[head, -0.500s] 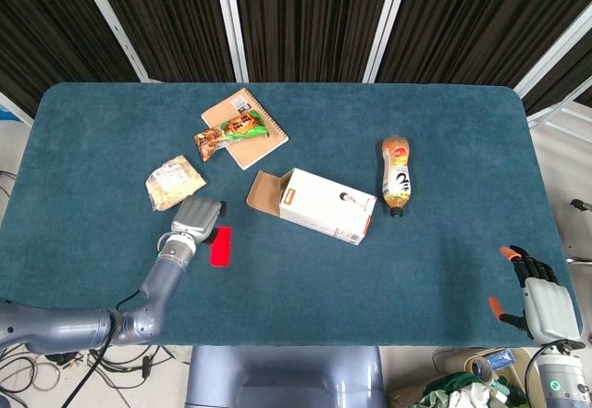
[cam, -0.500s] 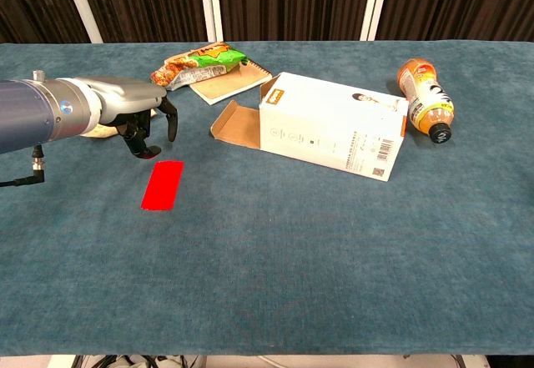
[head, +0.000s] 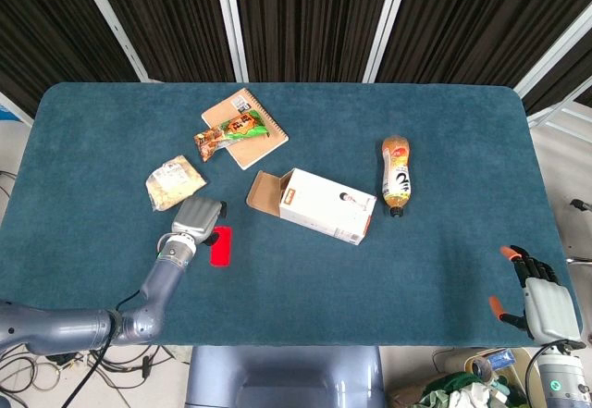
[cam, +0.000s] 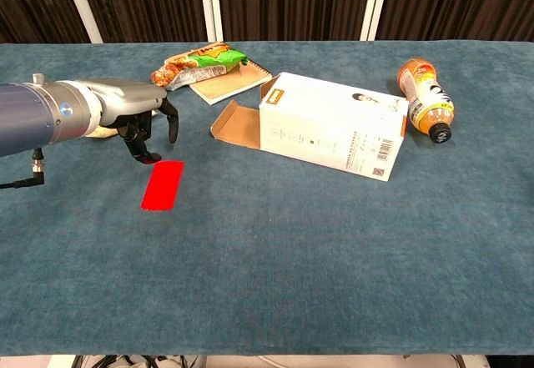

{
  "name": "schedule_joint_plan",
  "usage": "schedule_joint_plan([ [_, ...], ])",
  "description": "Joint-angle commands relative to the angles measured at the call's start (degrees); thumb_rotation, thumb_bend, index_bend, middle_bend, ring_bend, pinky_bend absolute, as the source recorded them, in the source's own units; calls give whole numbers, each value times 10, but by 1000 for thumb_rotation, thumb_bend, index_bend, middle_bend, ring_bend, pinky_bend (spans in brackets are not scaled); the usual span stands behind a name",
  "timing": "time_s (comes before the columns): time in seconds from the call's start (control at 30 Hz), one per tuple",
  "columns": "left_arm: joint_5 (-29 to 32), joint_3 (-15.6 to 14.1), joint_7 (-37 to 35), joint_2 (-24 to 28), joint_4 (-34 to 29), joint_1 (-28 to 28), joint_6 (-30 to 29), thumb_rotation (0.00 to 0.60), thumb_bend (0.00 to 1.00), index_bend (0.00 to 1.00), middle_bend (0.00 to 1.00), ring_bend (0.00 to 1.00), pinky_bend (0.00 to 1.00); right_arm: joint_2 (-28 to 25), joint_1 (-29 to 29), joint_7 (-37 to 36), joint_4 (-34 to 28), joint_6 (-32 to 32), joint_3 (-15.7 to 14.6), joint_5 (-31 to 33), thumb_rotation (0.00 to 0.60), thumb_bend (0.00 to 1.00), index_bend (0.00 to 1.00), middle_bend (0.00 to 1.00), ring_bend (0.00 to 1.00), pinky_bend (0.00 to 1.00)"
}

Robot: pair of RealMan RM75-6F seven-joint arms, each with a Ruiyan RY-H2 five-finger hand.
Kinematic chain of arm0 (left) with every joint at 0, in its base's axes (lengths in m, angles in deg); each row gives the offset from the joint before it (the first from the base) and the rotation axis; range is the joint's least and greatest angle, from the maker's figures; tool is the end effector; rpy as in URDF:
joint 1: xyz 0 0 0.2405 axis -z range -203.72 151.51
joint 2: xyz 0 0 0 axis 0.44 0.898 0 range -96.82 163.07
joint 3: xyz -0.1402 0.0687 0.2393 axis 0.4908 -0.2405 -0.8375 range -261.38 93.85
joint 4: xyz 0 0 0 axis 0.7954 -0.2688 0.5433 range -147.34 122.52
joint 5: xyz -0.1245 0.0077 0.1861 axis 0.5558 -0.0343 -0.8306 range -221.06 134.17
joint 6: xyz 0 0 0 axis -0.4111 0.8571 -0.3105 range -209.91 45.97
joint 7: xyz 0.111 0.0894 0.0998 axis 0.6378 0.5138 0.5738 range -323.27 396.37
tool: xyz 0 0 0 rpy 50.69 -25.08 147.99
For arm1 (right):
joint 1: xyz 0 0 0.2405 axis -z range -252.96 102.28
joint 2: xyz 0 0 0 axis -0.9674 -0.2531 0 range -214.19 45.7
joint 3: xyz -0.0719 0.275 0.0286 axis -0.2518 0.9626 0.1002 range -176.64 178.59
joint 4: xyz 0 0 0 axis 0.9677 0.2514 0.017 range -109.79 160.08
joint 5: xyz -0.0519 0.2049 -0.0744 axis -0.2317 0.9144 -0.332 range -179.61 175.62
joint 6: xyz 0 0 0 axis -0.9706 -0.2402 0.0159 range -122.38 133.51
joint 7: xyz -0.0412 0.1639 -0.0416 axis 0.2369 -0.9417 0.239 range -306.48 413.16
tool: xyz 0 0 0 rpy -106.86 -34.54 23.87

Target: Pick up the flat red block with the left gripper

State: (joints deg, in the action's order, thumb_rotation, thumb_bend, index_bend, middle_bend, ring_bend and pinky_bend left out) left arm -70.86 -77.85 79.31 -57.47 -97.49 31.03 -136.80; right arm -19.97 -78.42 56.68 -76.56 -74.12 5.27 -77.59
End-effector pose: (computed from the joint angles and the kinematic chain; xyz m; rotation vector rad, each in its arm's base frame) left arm -0.1549 0.4191 -0.0679 -1.8725 -0.9692 -0.5014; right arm -0.3444 -0.2035 0.1390 1.2396 -1.1445 0.8345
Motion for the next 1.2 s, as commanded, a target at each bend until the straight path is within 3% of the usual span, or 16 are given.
schedule_joint_plan([
  [0.03, 5, 5, -4, -6, 12, 3, 11, 600, 323, 397, 998, 949, 911, 0, 0, -1, -1, 1, 1, 3, 600, 240, 166, 101, 147, 121],
  [0.17, 11, 6, -3, -15, 27, 8, 19, 600, 366, 424, 1000, 950, 911, 0, -1, 1, 1, 1, 1, 3, 600, 240, 166, 102, 147, 121],
  [0.67, 39, 0, 13, -45, 73, 23, 39, 600, 368, 454, 1000, 950, 911, 0, -1, 2, 0, 1, 1, 5, 600, 240, 165, 102, 147, 121],
  [1.2, 43, -3, 28, -58, 79, 32, 36, 600, 367, 465, 1000, 951, 911, 0, 0, -1, -1, 1, 1, 5, 600, 241, 166, 101, 147, 121],
])
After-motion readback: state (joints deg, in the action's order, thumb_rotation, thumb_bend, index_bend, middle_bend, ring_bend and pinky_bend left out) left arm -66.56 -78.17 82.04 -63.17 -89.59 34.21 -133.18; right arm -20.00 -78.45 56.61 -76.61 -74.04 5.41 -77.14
